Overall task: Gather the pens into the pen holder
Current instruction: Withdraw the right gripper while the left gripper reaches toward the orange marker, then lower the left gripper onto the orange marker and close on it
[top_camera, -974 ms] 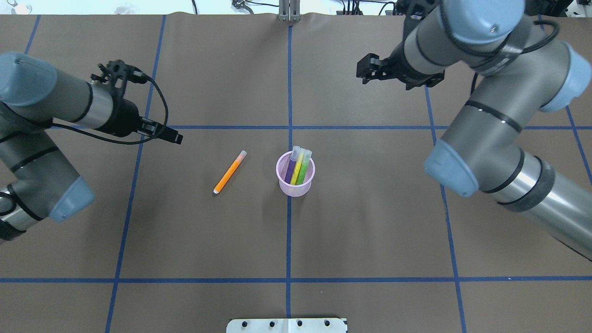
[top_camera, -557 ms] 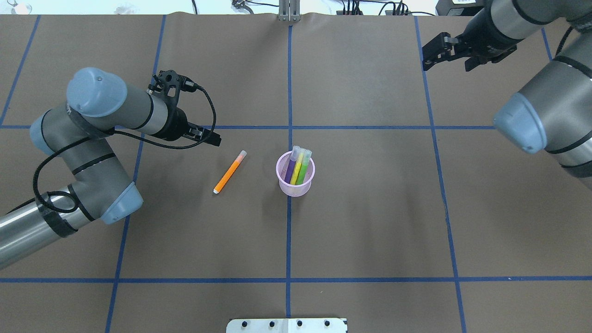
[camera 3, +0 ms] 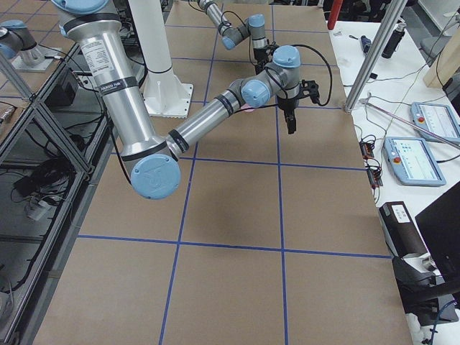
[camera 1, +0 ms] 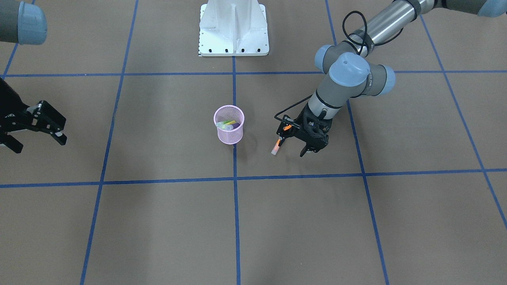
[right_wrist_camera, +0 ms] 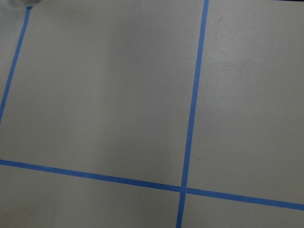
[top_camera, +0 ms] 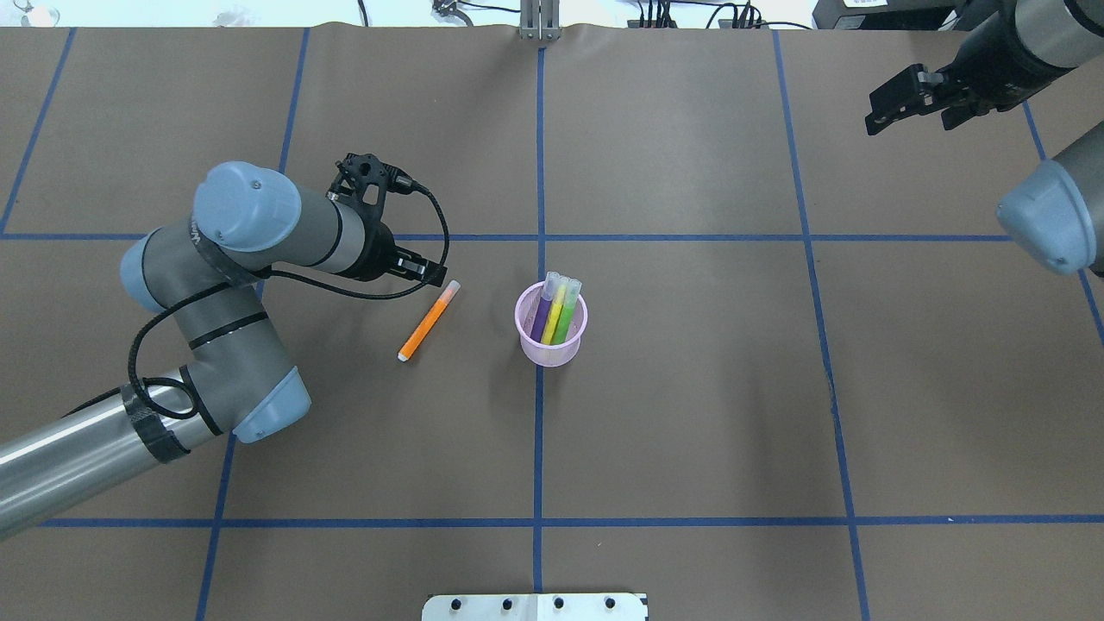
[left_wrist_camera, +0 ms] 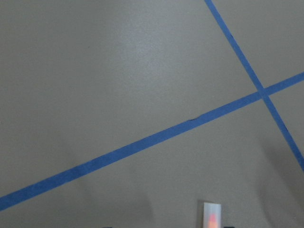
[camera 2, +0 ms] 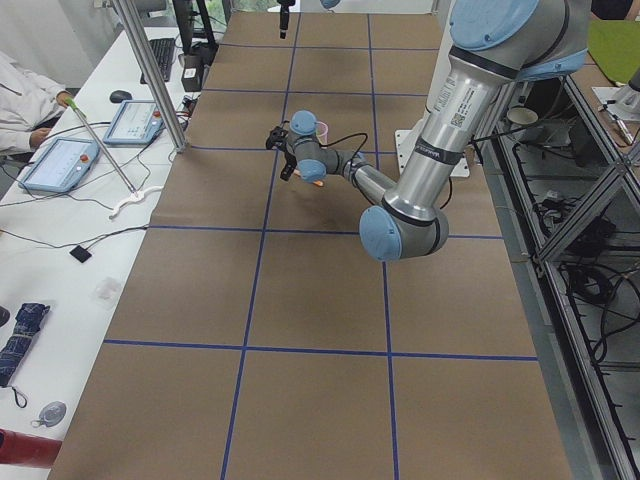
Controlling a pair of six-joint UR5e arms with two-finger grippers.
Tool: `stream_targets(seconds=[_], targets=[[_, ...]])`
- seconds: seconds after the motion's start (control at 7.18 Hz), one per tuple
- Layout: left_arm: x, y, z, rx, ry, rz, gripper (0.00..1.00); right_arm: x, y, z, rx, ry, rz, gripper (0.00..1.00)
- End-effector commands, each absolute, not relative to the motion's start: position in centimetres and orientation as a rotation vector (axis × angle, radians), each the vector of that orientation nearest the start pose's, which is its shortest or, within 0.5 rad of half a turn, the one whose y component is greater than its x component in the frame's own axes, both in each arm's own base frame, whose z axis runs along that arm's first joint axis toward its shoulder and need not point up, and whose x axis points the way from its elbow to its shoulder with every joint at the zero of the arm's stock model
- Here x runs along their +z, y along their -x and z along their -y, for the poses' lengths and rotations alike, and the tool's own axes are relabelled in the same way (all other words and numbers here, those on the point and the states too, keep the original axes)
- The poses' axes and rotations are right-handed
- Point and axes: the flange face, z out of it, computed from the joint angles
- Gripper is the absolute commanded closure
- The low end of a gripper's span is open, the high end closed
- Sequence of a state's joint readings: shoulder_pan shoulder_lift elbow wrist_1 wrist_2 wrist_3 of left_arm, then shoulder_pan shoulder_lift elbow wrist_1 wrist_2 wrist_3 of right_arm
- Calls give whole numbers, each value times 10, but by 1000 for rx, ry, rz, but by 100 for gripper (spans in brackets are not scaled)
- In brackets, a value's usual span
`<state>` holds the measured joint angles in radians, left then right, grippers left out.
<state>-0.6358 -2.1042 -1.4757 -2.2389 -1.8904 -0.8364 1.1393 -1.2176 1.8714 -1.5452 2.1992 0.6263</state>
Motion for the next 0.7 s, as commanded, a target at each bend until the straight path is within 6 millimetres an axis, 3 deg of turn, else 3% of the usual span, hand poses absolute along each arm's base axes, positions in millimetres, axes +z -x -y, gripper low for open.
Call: stream_targets(seconds=[0.0,0.56], targets=[[310,-530,480,280,-470,-1030,38,327,174,564,-30,-262,848,0],[316,-536,476,288,-458,-1020,50,327,174,564,-29,-261,848,0]])
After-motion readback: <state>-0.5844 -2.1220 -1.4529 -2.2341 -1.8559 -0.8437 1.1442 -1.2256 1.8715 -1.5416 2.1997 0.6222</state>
